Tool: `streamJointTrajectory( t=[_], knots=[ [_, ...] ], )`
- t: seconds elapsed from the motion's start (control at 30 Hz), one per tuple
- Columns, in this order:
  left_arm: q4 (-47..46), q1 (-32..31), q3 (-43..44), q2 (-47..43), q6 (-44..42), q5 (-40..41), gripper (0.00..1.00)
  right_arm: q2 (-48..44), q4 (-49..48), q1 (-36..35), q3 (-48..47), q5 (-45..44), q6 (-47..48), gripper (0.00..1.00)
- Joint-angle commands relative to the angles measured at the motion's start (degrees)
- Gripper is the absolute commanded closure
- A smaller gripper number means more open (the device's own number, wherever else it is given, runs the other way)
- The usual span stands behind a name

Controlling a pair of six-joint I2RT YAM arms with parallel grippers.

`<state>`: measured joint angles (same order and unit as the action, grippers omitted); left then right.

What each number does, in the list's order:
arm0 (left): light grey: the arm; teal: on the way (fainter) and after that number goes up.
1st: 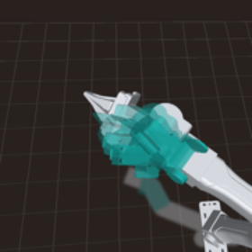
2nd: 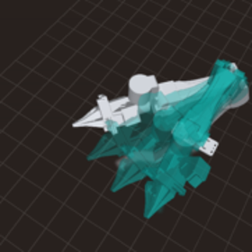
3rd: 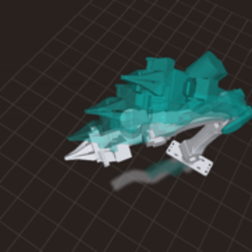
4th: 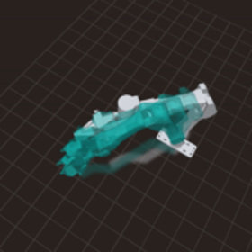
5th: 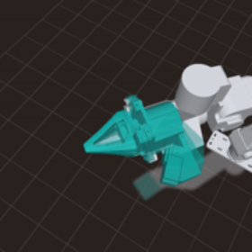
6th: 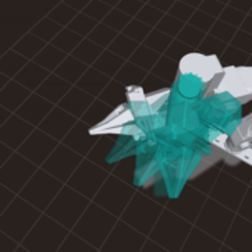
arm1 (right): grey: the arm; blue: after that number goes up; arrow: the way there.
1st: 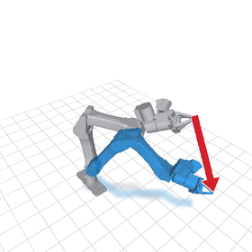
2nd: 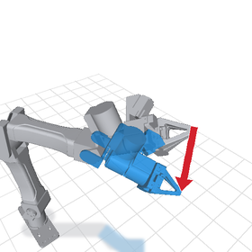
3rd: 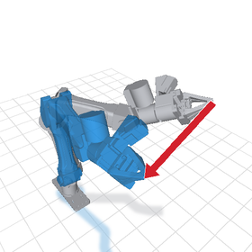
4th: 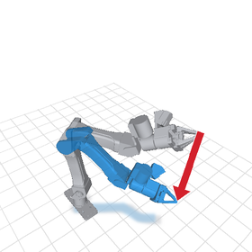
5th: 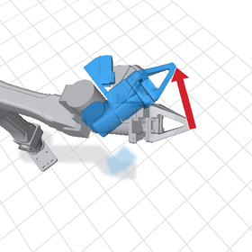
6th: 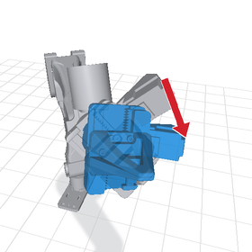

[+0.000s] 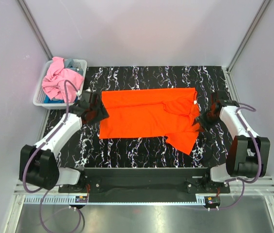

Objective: Fold and stack the t-shirts
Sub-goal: Fold the tshirt

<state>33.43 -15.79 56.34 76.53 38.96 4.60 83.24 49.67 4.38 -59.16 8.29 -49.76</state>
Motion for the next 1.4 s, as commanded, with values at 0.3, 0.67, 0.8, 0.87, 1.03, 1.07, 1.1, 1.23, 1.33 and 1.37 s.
streamJointTrajectory(
  t=[0.3,0.67,0.8,0.87,1.03,1.07,1.1,1.23,1.33,1.37],
  knots=[
    [3.2,-0.1,-10.7,-11.6,13.2,6.7,0.30,-14.4,5.3,-7.2,17.7,-6.5,-21.6,0.53],
    [3.4,-0.1,-10.9,-9.9,15.3,9.7,0.32,-13.6,-2.7,-8.9,26.2,-6.0,-25.9,0.48],
    [3.4,-0.1,-10.3,-9.1,15.0,10.2,0.32,-12.9,-2.8,-9.5,25.5,-7.2,-27.0,0.50],
    [3.1,-0.1,-10.5,-8.9,15.3,10.1,0.33,-12.7,-3.1,-9.9,25.2,-7.7,-27.5,0.51],
    [2.3,-0.1,-11.2,-8.7,16.4,9.9,0.34,-12.2,-2.5,-10.4,24.5,-9.6,-27.7,0.54],
    [2.3,-0.1,-11.4,-8.8,16.4,9.9,0.34,-12.2,-2.4,-10.5,24.5,-9.6,-27.7,0.58],
    [2.3,-0.1,-11.4,-8.8,16.4,9.9,0.34,-12.2,-2.2,-10.7,24.4,-10.0,-27.7,0.61],
    [2.3,-0.1,-11.2,-9.6,16.2,10.4,0.34,-13.1,-2.2,-11.4,24.6,-11.0,-28.0,0.89],
    [2.4,-0.1,-11.5,-10.5,16.7,10.3,0.34,-13.6,-3.3,-11.5,24.8,-10.7,-27.0,1.00],
    [2.5,-0.1,-11.9,-10.8,17.1,10.1,0.35,-13.9,-3.6,-11.4,24.8,-10.5,-26.8,1.00]
  ],
)
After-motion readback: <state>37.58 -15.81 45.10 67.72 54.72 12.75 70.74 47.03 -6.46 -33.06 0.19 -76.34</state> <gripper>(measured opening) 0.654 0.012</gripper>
